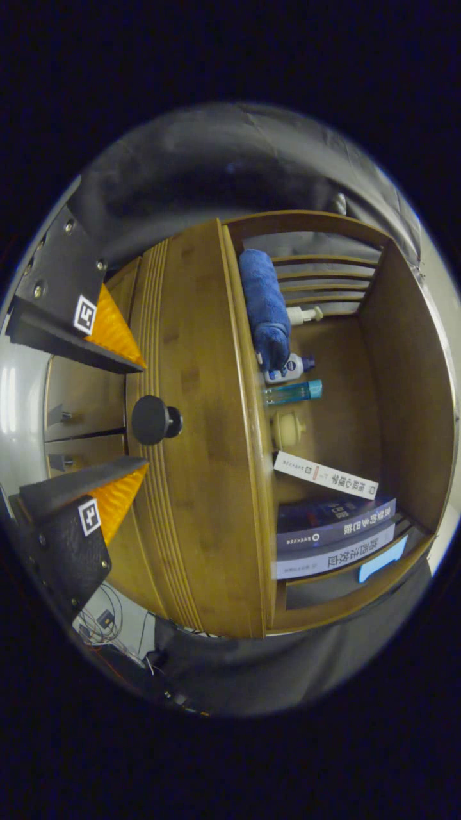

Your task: Pull open the drawer, take out the items inside it, and place them on the countertop above the cabinet.

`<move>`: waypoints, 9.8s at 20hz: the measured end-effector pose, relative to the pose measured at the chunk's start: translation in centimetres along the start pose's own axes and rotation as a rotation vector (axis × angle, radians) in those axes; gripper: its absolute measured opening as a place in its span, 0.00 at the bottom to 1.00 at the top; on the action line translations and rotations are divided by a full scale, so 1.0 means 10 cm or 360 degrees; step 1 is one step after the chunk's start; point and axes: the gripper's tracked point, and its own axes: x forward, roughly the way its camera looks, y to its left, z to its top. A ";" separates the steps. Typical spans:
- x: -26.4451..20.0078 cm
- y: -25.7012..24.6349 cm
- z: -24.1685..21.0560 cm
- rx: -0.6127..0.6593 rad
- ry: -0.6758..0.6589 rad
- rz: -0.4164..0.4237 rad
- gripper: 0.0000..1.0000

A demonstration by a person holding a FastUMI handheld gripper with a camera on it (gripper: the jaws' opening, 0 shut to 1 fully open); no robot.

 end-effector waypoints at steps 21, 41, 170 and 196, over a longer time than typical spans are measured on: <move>-0.24 -0.10 -0.04 0.0089 0.0042 -0.0158 0.37; -0.78 -0.05 -0.18 0.0032 0.0105 -0.0210 0.20; 0.41 0.07 1.84 0.0049 0.0375 -0.0397 0.84; -1.45 0.43 0.46 0.0083 0.0080 -0.0387 0.88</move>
